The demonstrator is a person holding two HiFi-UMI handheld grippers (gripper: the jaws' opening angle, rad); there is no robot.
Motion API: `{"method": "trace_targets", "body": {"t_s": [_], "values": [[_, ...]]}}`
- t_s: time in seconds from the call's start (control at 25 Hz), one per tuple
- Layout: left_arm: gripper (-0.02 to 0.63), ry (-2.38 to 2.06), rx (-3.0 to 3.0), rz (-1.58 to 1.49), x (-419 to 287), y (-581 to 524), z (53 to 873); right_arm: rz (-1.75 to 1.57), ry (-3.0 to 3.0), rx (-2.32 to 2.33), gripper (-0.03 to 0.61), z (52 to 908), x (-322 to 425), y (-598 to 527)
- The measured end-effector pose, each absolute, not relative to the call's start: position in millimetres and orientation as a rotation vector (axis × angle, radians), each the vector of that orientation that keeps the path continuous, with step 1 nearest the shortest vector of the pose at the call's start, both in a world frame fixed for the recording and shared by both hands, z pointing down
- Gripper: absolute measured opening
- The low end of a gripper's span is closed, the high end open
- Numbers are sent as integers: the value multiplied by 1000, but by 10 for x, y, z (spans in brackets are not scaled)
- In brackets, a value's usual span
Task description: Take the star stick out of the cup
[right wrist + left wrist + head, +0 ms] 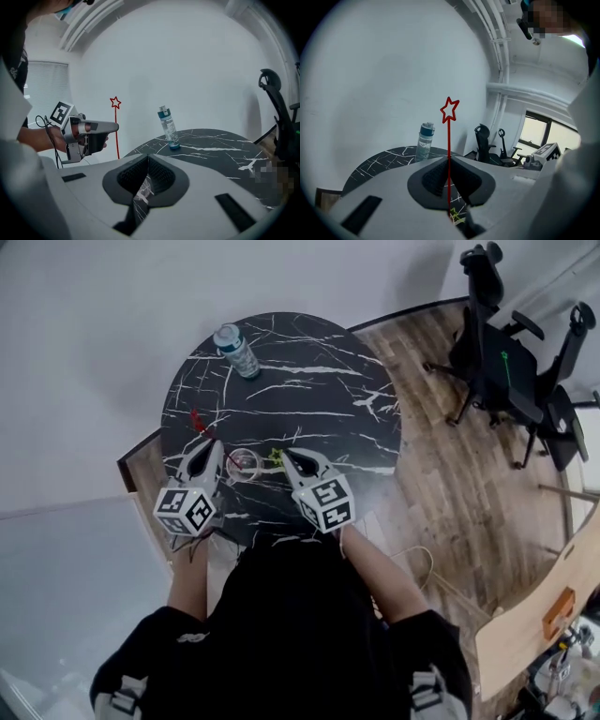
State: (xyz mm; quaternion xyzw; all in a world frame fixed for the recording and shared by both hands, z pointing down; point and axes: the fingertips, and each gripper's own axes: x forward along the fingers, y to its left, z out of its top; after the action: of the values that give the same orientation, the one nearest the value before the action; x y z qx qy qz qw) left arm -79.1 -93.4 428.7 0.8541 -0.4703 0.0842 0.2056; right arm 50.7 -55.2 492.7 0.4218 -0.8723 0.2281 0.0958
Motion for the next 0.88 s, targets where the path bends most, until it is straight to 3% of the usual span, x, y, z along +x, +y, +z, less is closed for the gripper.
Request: {"method": "trace_targets", "body": {"t_s": [0.88], "values": [[9,-1574,2105,213,-612,43,4595,620,-2691,784,-2,5056,469,-271]]}}
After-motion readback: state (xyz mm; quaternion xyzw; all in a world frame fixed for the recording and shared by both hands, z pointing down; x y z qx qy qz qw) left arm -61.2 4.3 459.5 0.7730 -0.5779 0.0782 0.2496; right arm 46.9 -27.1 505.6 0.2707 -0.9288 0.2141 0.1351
